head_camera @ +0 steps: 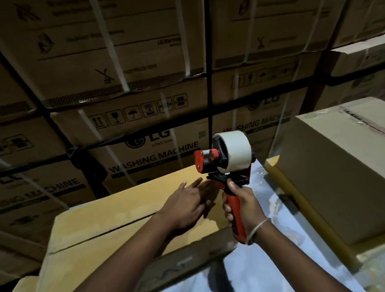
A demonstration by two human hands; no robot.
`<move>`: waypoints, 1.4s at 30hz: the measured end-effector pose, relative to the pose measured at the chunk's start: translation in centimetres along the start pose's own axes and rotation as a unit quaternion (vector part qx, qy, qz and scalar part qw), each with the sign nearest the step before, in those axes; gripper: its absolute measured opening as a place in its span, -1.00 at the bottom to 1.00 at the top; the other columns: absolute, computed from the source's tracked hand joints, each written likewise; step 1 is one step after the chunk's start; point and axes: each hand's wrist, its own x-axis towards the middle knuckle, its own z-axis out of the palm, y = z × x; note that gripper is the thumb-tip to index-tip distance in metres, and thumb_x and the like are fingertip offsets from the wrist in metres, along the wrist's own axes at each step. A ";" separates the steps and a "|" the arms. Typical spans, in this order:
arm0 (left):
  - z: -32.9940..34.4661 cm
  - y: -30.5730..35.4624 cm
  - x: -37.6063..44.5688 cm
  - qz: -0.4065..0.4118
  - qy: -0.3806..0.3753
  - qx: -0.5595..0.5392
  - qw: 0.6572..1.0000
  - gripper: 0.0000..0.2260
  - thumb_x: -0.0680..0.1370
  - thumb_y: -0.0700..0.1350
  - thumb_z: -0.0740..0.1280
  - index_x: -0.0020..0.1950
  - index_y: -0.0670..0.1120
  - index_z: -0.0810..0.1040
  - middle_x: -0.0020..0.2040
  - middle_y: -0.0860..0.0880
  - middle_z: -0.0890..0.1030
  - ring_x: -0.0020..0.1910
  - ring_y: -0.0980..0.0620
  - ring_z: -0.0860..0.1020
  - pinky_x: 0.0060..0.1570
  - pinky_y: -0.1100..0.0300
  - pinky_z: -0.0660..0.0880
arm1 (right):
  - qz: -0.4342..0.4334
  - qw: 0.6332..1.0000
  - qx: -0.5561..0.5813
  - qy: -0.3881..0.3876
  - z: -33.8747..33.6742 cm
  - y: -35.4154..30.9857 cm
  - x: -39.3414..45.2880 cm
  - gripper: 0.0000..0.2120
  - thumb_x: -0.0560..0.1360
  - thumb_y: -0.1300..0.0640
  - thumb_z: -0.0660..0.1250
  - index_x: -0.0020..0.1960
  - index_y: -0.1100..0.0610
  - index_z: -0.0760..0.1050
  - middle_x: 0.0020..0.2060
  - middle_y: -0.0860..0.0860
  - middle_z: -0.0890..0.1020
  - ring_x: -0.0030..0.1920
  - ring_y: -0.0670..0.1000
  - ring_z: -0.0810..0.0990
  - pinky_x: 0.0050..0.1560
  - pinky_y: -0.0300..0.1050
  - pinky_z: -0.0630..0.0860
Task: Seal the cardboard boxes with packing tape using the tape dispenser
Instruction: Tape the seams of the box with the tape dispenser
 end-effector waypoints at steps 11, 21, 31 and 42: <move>0.4 2.3 4.4 0.000 -0.020 0.088 0.996 -0.57 0.70 0.10 0.02 0.53 0.02 0.33 0.50 0.02 0.38 0.49 0.01 0.26 0.40 0.15 0.24 | 0.044 0.998 0.047 -0.017 -8.0 -1.1 1.8 -0.50 0.62 -0.16 0.21 -0.35 0.15 0.41 -0.48 0.09 0.38 -0.53 0.03 0.28 -0.45 -0.19 0.19; -0.4 1.9 8.8 0.127 -0.087 0.110 0.982 -0.62 0.67 0.03 0.08 0.26 -0.09 0.60 0.18 -0.06 0.62 0.19 -0.03 0.51 0.20 0.06 0.41 | 0.042 0.998 0.053 0.000 -9.4 -1.8 1.8 -0.51 0.62 -0.15 0.21 -0.33 0.17 0.39 -0.49 0.09 0.37 -0.55 0.02 0.27 -0.48 -0.20 0.17; -0.1 3.2 10.4 0.169 -0.132 0.214 0.953 -0.51 0.67 0.16 -0.12 0.14 0.06 0.59 0.04 0.07 0.68 -0.01 0.05 0.55 0.05 0.03 0.27 | 0.039 0.997 0.061 0.025 -10.3 -1.6 2.0 -0.51 0.62 -0.16 0.21 -0.32 0.18 0.40 -0.49 0.08 0.38 -0.56 0.01 0.28 -0.50 -0.19 0.21; 0.8 5.0 10.8 0.181 -0.176 0.171 0.952 -0.57 0.70 0.08 -0.01 -0.21 -0.06 0.46 -0.22 -0.09 0.63 -0.30 -0.04 0.43 0.19 -0.01 0.34 | 0.051 0.997 0.058 0.022 -9.2 -1.3 3.0 -0.50 0.61 -0.18 0.21 -0.30 0.19 0.41 -0.49 0.08 0.37 -0.55 0.03 0.26 -0.50 -0.20 0.18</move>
